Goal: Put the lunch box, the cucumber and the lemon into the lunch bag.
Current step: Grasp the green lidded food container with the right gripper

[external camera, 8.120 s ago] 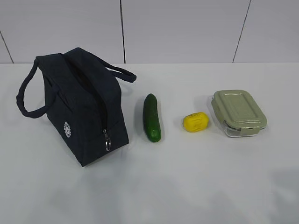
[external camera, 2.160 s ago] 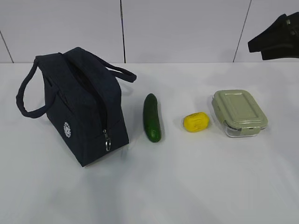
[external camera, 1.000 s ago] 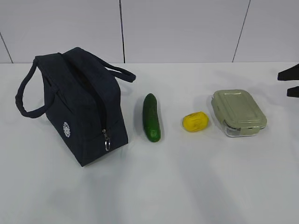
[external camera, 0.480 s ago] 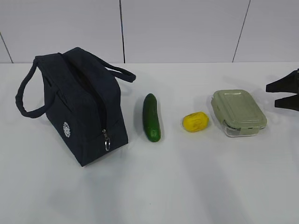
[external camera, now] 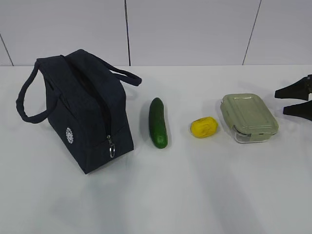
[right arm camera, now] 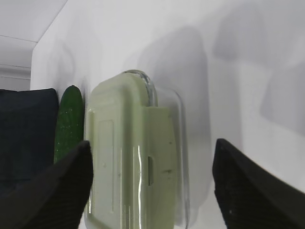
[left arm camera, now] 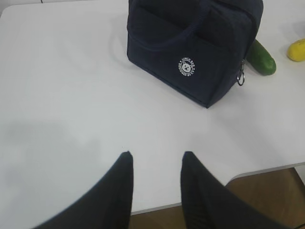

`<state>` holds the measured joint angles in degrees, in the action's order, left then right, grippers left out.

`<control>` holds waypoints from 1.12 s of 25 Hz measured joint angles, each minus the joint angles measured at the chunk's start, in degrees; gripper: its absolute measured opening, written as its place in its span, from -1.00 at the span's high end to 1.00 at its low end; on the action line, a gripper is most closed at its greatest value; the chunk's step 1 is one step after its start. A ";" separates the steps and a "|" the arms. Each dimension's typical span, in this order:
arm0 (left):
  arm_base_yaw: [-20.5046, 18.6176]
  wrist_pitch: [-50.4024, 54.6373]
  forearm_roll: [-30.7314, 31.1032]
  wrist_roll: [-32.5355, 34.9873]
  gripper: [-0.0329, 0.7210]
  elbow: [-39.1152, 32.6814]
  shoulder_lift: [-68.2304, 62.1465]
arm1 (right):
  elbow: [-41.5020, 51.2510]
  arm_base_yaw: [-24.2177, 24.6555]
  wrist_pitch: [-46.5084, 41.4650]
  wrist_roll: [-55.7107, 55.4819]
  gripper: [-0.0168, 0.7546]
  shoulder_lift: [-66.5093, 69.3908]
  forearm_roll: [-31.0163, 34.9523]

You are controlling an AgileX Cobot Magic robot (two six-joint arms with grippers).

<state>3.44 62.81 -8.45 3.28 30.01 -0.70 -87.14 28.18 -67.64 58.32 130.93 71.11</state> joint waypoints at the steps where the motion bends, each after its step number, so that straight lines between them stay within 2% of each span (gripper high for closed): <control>1: 0.00 0.00 0.00 0.00 0.27 0.00 0.00 | 0.00 0.00 0.00 0.00 -0.55 0.00 -0.05; 9: 0.00 0.00 0.00 0.00 0.27 0.00 0.00 | 0.00 -0.36 0.00 -0.64 -0.55 0.10 -0.05; 17: 0.00 0.00 0.00 0.00 0.27 0.00 0.00 | 0.00 -4.07 0.04 -0.91 -0.55 0.89 -0.50; 28: 0.00 0.00 0.00 0.00 0.27 0.00 0.00 | 0.00 -4.07 0.04 -1.33 -0.55 1.15 0.34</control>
<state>3.44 62.81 -8.45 3.28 30.01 -0.70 -87.14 24.10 -67.60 56.99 132.08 71.44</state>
